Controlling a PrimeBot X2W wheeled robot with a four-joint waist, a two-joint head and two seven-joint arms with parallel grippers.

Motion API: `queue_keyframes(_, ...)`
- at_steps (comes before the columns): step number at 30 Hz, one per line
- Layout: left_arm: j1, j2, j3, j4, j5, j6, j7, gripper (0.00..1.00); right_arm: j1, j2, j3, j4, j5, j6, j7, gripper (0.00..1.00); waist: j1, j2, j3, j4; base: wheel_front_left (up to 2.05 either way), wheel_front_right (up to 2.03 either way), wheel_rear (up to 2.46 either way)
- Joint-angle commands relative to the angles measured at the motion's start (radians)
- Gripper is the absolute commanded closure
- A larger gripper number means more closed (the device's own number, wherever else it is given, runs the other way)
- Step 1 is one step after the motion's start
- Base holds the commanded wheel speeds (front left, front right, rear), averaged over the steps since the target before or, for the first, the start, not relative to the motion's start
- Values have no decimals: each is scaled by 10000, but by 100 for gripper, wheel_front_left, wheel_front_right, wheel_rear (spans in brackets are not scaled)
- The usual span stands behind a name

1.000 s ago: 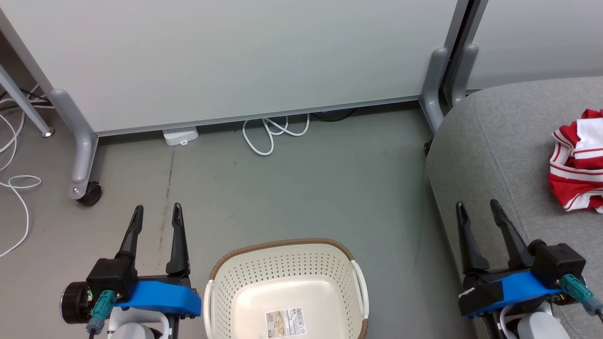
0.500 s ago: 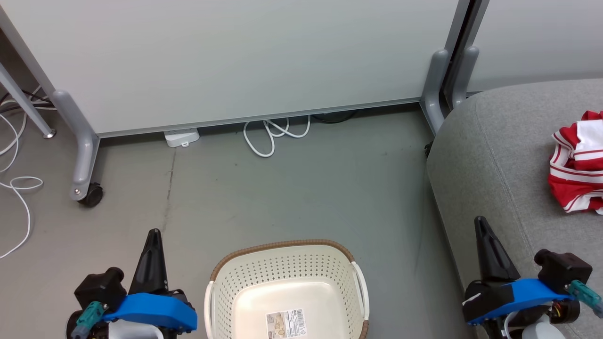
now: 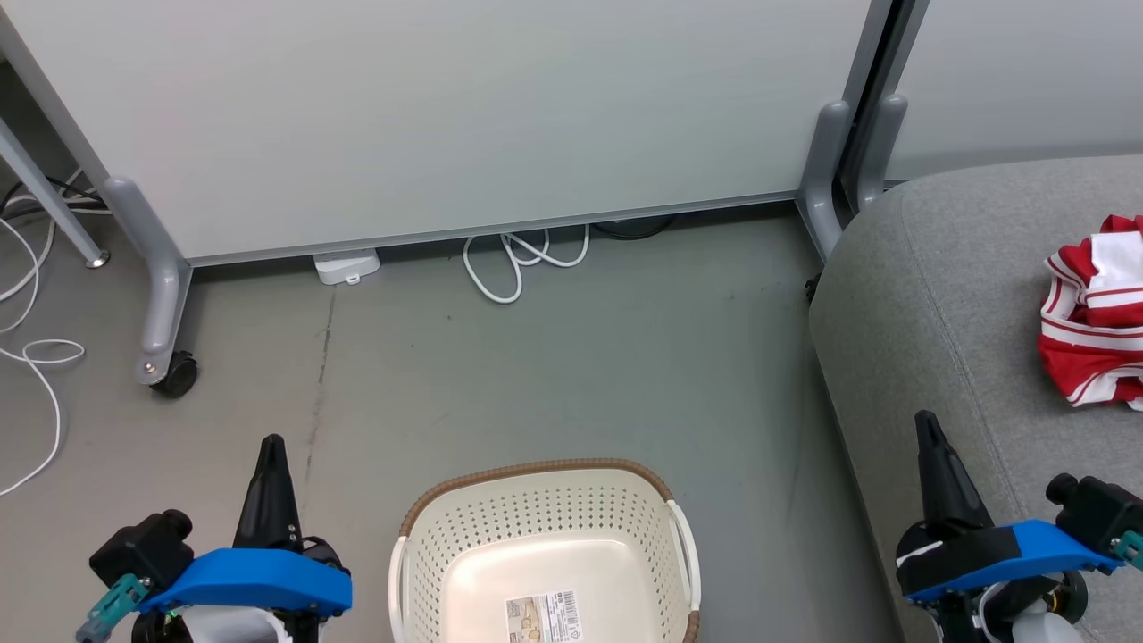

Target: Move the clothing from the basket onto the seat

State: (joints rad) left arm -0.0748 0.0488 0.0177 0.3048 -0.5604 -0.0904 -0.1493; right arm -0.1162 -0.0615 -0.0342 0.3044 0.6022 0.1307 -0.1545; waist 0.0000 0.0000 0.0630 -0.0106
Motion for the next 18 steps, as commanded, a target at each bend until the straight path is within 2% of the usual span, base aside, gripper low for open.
queue_keyframes(1, -248, 16, 72, -207, -400, -52, 82, 100, -98, -2, -52, -189, 382, 0, 82, 100, 0, 0, -9, 2, 0, 0, 0)
queue_keyframes(18, -282, 18, 280, -399, -2722, -56, 666, 100, -96, 24, -227, -276, 2608, 1, 685, 100, 0, 0, -109, 18, 0, 0, 0)
